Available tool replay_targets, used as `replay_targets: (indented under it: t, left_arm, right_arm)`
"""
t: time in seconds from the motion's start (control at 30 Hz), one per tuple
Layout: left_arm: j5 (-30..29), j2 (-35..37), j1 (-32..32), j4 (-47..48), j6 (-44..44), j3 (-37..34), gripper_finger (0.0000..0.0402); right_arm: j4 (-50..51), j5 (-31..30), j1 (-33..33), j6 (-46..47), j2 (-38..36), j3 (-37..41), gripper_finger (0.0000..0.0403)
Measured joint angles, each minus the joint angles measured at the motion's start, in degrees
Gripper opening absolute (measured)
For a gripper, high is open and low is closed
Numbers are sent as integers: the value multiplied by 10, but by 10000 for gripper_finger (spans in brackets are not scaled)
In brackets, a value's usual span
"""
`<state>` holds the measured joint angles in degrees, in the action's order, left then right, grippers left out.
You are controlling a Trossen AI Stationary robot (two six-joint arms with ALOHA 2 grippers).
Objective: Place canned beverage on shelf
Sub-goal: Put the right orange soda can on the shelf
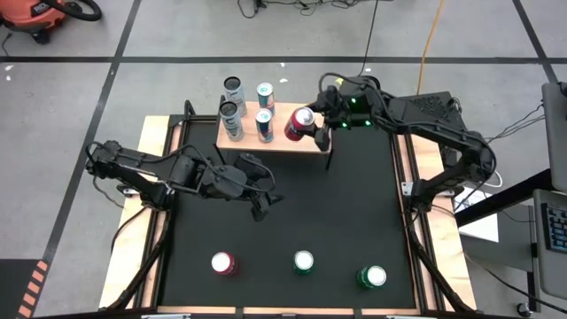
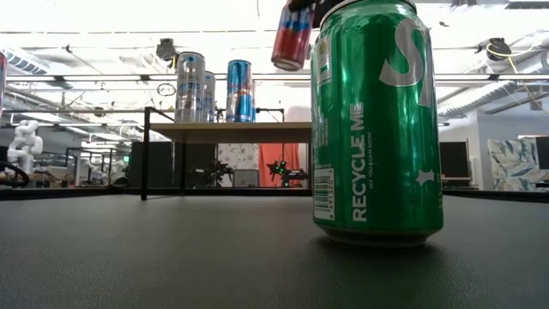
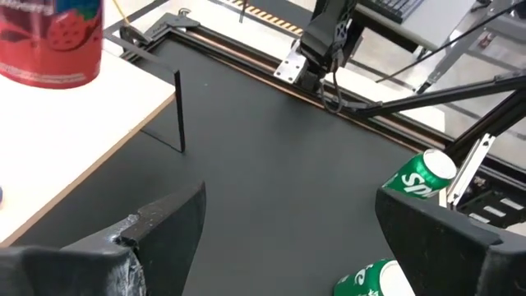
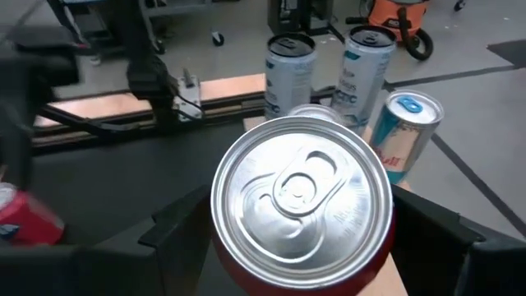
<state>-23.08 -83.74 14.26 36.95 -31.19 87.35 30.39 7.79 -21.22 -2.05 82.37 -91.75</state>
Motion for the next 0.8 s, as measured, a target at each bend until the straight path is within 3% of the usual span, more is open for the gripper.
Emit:
replay_targets:
  t: [0.33, 0.8]
  left_arm:
    - [-1, 5, 0, 2, -1, 0, 358]
    - [-1, 6, 0, 18, 0, 0, 358]
  right_arm:
    - [16, 60, -59, -53, 46, -30, 288]
    - [15, 107, -133, -108, 53, -37, 288]
